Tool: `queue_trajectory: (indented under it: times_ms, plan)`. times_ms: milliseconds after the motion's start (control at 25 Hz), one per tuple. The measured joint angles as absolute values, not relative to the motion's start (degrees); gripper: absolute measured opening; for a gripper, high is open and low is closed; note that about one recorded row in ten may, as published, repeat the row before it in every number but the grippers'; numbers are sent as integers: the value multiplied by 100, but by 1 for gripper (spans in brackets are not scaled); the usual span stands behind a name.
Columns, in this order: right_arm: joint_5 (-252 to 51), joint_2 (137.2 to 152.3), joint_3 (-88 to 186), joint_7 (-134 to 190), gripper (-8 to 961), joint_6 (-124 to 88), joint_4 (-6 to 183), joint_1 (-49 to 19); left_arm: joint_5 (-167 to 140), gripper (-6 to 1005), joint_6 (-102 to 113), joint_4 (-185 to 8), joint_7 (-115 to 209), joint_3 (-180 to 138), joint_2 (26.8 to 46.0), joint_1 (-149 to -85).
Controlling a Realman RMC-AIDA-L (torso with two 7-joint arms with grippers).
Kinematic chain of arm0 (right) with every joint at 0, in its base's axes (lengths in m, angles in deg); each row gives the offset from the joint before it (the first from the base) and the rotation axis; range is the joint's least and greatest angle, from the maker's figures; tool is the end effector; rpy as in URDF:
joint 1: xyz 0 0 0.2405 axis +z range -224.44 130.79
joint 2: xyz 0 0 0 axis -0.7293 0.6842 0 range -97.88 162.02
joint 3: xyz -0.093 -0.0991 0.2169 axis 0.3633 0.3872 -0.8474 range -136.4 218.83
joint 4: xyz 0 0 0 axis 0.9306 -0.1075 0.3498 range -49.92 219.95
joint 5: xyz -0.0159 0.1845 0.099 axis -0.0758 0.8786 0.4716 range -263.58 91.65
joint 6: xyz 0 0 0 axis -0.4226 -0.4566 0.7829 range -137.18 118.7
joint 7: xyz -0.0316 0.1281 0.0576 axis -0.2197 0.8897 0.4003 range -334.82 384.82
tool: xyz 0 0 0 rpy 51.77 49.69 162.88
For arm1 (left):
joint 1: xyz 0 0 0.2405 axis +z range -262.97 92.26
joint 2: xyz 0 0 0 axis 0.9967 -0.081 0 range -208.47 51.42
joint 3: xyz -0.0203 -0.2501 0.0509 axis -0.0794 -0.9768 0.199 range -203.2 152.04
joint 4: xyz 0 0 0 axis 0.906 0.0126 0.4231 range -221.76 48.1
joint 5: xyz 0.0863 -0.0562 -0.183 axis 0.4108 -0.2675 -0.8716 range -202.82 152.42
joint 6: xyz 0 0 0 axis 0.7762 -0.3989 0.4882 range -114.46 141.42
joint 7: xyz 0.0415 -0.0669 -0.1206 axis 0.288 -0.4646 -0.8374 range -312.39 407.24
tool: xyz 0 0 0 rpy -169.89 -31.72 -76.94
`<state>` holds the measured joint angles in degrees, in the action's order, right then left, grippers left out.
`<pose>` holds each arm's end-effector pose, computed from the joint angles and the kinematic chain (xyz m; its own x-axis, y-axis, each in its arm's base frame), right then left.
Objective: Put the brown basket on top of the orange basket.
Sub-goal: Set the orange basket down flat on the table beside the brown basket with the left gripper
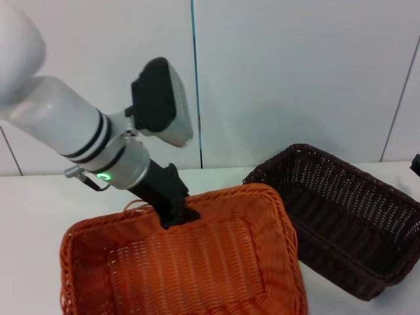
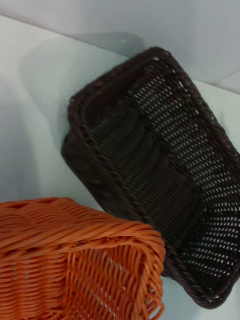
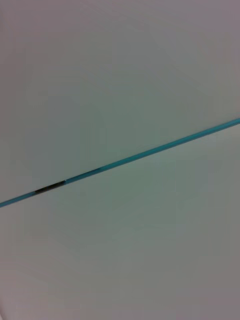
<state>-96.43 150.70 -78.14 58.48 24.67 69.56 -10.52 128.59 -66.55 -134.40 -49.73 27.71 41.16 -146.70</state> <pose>0.3280 0.4272 0.0351 -0.4086 0.1264 0.9039 0.8996 -0.1113 0.4222 -0.1179 0.4402 -0.0094 0.9600 0.0087 -0.2798 -0.0641 -0.9662 -0.2498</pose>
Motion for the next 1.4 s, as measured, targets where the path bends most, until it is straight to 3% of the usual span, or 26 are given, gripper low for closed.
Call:
queue_trajectory:
  times_ms: [600,1400]
  plan:
    - [-9642,15073,-7760,5849,928,2469,6973,-1101,12860,123,-5745,-12767,-4763,3654,4493,-14762]
    - [-9643,15099,-7647,5877,928,2469,6961,-1172,12891,124,-3322,-11610,-4471,3744,4490,-14744]
